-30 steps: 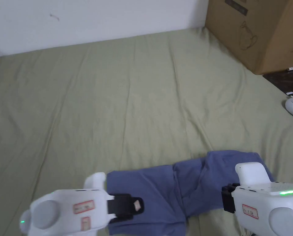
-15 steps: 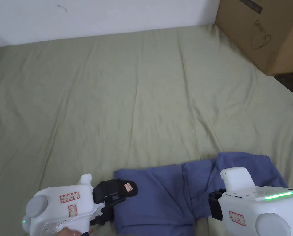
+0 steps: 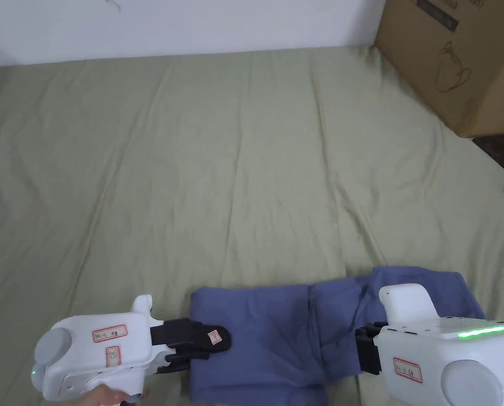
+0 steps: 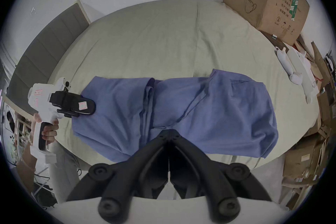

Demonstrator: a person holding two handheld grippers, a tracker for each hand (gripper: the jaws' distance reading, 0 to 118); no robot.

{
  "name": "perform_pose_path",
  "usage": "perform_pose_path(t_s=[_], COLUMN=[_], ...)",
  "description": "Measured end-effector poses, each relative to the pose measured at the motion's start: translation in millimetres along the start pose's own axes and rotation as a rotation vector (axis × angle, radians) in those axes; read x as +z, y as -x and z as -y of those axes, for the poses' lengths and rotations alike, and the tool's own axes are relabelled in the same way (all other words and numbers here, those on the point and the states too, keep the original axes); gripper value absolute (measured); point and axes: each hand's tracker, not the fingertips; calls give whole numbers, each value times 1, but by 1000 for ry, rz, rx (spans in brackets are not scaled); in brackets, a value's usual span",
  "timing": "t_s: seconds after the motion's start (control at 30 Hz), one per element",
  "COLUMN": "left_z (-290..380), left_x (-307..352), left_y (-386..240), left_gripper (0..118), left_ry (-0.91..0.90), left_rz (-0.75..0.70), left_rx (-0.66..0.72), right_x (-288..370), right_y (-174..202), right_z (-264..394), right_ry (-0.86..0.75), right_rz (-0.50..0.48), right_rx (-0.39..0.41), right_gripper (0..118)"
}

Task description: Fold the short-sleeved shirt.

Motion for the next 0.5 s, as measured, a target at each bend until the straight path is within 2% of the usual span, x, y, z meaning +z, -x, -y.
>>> perform_pose_path(t_s=[0.23,0.37,0.5], left_z=[5,15,23], left_x=[92,159,199], left_y=[5,14,14], left_gripper=[7,7,7], left_ry=[-61,-131,-201], left_rz=[-150,-248,-315], left_rx=[-94,-56,-6], right_x=[1,-1,-2], right_y=[7,13,22], right_z=[3,6,8], right_ry=[9,15,20], right_rz=[3,-14,-27], right_rx=[4,-1,5], right_gripper=[0,0,0])
